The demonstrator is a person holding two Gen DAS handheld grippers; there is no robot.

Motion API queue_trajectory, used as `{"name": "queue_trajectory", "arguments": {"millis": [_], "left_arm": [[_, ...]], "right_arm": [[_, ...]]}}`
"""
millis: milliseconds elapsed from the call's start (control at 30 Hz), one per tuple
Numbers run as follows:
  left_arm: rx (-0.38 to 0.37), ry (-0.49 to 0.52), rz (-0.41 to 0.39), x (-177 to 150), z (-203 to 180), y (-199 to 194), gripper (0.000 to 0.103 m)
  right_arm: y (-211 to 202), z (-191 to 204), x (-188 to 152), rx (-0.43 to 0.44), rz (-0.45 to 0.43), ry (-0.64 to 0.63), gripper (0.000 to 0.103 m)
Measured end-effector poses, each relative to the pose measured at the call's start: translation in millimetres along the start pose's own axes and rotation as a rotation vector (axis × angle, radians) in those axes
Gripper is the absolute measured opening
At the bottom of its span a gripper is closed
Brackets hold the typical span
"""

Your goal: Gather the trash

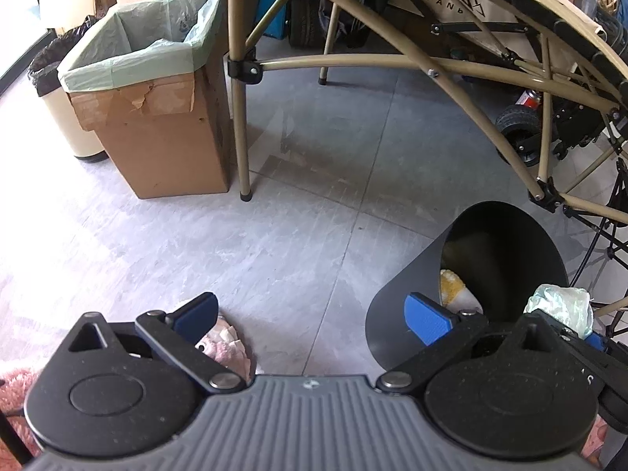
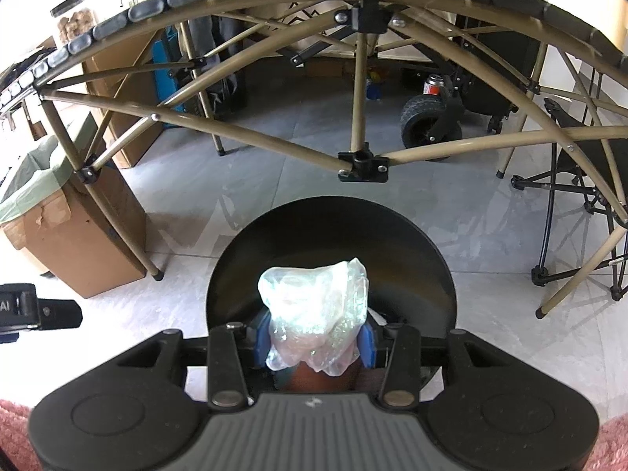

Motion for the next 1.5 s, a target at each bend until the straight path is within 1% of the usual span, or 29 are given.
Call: {"name": "queue_trajectory", "arguments": {"millis": [200,333,400,433,467,567,633,900,1033,1133,1233,1300,1333,1367,1500], "left_arm": [[-0.009,0.01,0.003,-0.8,-0.5,0.7,0.103],[-0.007,0.013,0.006,-1.7,-2.2,1.6,0.103],[-0.006,0.014,0.008,-1.6,-2.1,2.4,0.103],[-0.006,0.014,0.008,-1.8,-2.2,2.6,0.103],[-0.006,0.014,0.008,-1.8,-2.1,2.6,0.103],[-0.005,0.015,0.008,-2.0,-2.6,2.8,0.103],[-0.005,0.015,0.009,-2.1,-2.6,2.6,0.103],[-0.006,0.017,0.006,-2.3,-3.3,2.3,0.103],[-0.016,0.029,-0.014,-2.8,-6.4,-1.9,0.103],[-0.025,0.049,-0.065,-4.0,-12.8,-14.0,0.103],[-0.04,0.075,-0.157,-6.1,-20.6,-37.0,0.103],[-0.049,0.092,-0.234,-8.8,-25.0,-57.6,0.103],[-0.053,0.101,-0.27,-10.9,-27.4,-68.7,0.103],[-0.057,0.109,-0.301,-13.0,-30.4,-78.7,0.103],[-0.067,0.169,-0.419,-32.2,-43.9,-118.1,0.103]], "right_arm": [[1.1,2.5,0.3,0.002,0.006,0.001,0.043],[2.1,-1.3,0.6,-0.007,0.016,0.015,0.051],[2.4,-3.1,0.7,-0.019,0.018,0.022,0.065],[2.8,-4.0,0.9,-0.028,0.019,0.025,0.081],[3.1,-5.4,1.1,-0.042,0.017,0.03,0.091],[2.4,-8.6,1.8,-0.064,0.007,0.035,0.092],[4.1,-10.6,0.9,-0.069,0.019,0.041,0.092],[3.6,-12.6,0.7,-0.063,0.028,0.054,0.092],[0.0,-13.3,0.6,-0.057,0.022,0.051,0.092],[-8.9,-16.2,0.7,-0.051,0.002,0.05,0.092],[-26.5,-21.0,0.8,-0.049,-0.034,0.051,0.092],[-45.1,-25.6,1.1,-0.037,-0.068,0.053,0.094],[-55.8,-27.8,0.8,-0.03,-0.088,0.051,0.095],[-67.3,-30.0,-0.1,-0.024,-0.11,0.048,0.099],[-116.1,-38.1,-15.1,-0.004,-0.185,-0.01,0.101]]}}
Point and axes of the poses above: each gripper's, at about its wrist camera, not at the fingertips, and y roughly the way its jaws point, z to its left, x to its top, the point moved 4 cm from there along y, roughly the way its jaws point, and after that the axes turned 6 degrees about y, right-handed, at the moved point
